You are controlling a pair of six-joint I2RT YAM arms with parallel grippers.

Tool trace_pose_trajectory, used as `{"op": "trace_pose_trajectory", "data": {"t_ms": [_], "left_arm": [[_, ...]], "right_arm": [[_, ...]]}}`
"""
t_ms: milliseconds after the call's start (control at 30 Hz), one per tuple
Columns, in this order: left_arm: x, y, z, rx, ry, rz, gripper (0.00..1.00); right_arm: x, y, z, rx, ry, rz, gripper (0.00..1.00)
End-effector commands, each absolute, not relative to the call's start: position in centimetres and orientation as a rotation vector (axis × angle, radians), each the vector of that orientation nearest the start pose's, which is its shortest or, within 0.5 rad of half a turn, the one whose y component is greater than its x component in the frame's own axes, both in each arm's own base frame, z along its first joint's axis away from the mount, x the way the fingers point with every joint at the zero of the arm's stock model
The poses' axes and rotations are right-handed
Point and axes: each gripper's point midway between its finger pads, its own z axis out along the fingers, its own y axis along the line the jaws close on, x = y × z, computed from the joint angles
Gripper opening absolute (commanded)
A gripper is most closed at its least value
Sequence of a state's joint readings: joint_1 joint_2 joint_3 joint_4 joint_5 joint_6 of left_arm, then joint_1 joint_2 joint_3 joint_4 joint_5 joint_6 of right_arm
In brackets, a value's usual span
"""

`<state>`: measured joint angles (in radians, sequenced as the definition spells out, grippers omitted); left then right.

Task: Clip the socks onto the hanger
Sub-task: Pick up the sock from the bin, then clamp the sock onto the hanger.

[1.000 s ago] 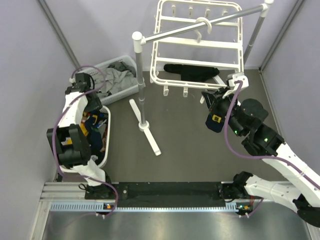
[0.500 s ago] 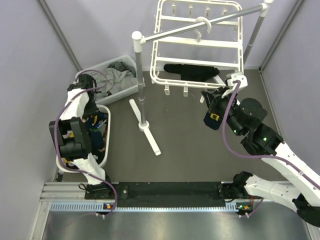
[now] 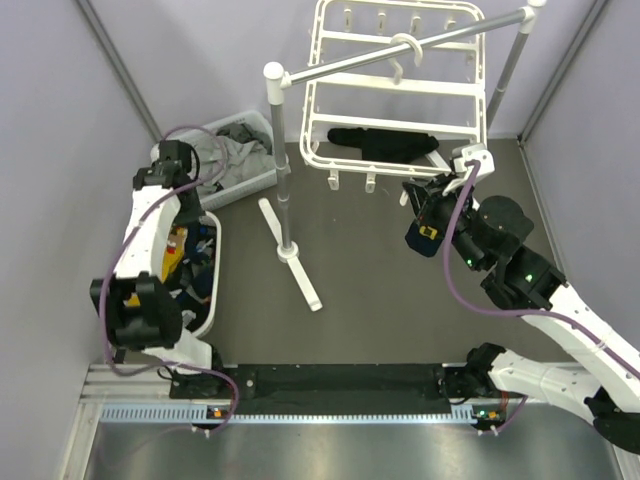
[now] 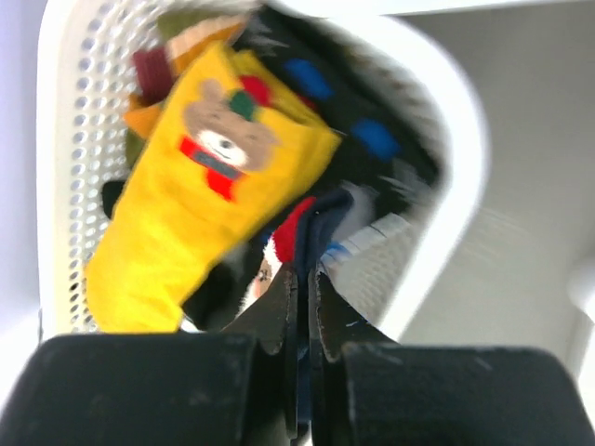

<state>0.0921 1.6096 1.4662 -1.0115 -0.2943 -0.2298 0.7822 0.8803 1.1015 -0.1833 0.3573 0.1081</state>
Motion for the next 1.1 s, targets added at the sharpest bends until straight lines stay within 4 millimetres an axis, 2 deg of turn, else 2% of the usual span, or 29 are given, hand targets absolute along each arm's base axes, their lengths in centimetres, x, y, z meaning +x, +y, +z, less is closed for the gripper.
{"op": "trace_pose_trajectory", "data": {"t_ms": [0,33,67,100,133,167,200,233,267,333,400,500,600,633,667,700,733,800,867,900,967,1000,1067], "left_arm": [[33.7,3.4,24.1,-0.329,2.404,0.148,0.00],[33.1,2.2,26.1,-0.281,2.330,0.093,0.00],[33.3,1.1,27.3,-0.244,2.274,0.028,0.00],[33.0,0.6,27.5,-0.217,2.246,-0.008,0.00],[32.1,-1.0,29.4,-0.153,2.172,-0.065,0.00],[32.1,-2.4,30.8,-0.101,2.108,-0.147,0.00],[31.6,-3.1,31.4,-0.077,2.076,-0.185,0.00],[30.5,-3.9,33.2,-0.048,2.007,-0.229,0.00],[30.1,-4.8,34.2,-0.013,1.967,-0.281,0.00],[28.5,-7.5,36.7,0.095,1.864,-0.440,0.00],[26.9,-10.1,38.7,0.196,1.778,-0.594,0.00],[25.0,-12.7,41.1,0.301,1.679,-0.756,0.00],[23.6,-14.5,42.0,0.343,1.611,-0.873,0.00],[23.1,-15.6,43.2,0.399,1.542,-0.914,0.00],[22.7,-16.2,43.4,0.417,1.518,-0.943,0.00],[22.7,-16.8,42.6,0.418,1.524,-0.980,0.00],[22.3,-17.9,43.1,0.456,1.484,-1.008,0.00],[22.0,-19.9,42.7,0.504,1.482,-1.061,0.00],[22.3,-21.2,42.6,0.524,1.469,-1.062,0.00],[21.8,-22.9,42.2,0.577,1.463,-1.087,0.00],[22.0,-24.4,42.4,0.620,1.425,-1.076,0.00],[21.7,-26.1,41.8,0.664,1.425,-1.105,0.00],[22.0,-27.7,42.0,0.705,1.389,-1.093,0.00]], "right_arm": [[26.6,18.2,41.2,-0.223,1.513,0.442,0.00],[26.6,18.3,41.0,-0.227,1.518,0.441,0.00],[26.6,18.2,41.2,-0.225,1.517,0.443,0.00],[26.6,18.2,41.2,-0.225,1.520,0.440,0.00],[26.6,18.3,41.1,-0.228,1.528,0.443,0.00],[26.5,18.3,41.2,-0.228,1.529,0.445,0.00],[26.5,18.3,41.3,-0.226,1.529,0.450,0.00],[26.4,18.5,41.3,-0.230,1.532,0.460,0.00],[26.3,18.4,41.6,-0.226,1.528,0.466,0.00],[26.3,18.6,41.8,-0.232,1.529,0.478,0.00],[26.2,18.7,42.2,-0.233,1.520,0.484,0.00],[25.9,18.4,42.9,-0.228,1.491,0.491,0.00],[25.7,18.5,43.3,-0.231,1.483,0.507,0.00],[25.6,18.7,43.3,-0.237,1.484,0.516,0.00],[25.6,18.8,43.5,-0.238,1.480,0.524,0.00],[25.4,18.8,43.7,-0.240,1.474,0.529,0.00],[25.4,18.9,43.7,-0.247,1.471,0.536,0.00],[25.1,18.9,44.1,-0.249,1.464,0.549,0.00],[24.9,19.1,44.4,-0.263,1.456,0.564,0.00],[24.7,19.1,44.5,-0.267,1.454,0.566,0.00],[24.5,19.1,44.7,-0.279,1.449,0.570,0.00],[24.4,19.1,44.7,-0.282,1.450,0.572,0.00],[24.3,19.0,44.8,-0.289,1.445,0.574,0.00]]}}
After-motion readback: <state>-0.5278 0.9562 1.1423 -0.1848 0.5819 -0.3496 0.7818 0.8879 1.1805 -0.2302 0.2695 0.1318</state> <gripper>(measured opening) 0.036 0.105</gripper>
